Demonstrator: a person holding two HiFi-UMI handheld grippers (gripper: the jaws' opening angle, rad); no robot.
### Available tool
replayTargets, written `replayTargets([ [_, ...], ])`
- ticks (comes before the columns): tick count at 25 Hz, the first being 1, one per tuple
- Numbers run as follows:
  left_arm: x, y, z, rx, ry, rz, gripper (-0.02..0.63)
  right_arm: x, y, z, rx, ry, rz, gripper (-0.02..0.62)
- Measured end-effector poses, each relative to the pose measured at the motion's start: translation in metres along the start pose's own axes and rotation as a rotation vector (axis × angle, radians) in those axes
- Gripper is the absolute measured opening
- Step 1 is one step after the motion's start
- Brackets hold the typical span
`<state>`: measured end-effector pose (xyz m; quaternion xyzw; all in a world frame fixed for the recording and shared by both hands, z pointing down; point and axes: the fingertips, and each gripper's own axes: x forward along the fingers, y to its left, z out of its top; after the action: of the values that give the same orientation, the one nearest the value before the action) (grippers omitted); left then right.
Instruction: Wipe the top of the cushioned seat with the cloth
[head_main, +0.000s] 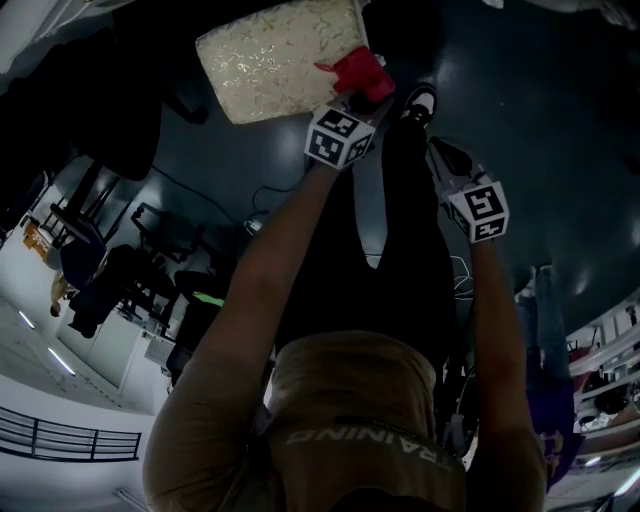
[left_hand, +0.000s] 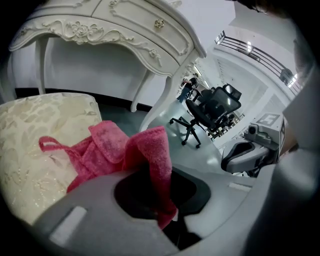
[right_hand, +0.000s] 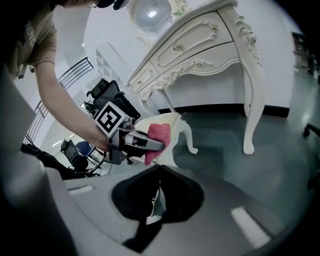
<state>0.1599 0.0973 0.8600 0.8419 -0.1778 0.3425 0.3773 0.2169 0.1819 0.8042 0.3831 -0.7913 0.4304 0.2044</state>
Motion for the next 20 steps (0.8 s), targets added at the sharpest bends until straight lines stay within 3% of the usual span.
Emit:
replayTargets([
  [5,0.02,-0.019,0.0,-0.005,0.023,-0.069,0.041,-0.006,-0.01,-0.003,0.007,-0.004,-0.01,0.005],
  [9,0.023,-0.037,0.006,0.038,0.032,-0.112,0.041,-0.012,-0.013,-0.004,0.006,-0.004,-0.021,0.005],
  [20,-0.034,-0.071,0.025,0.117,0.003,-0.172,0.041,-0.034,0.014,0.027,-0.033,-0.015,-0.055,0.005],
])
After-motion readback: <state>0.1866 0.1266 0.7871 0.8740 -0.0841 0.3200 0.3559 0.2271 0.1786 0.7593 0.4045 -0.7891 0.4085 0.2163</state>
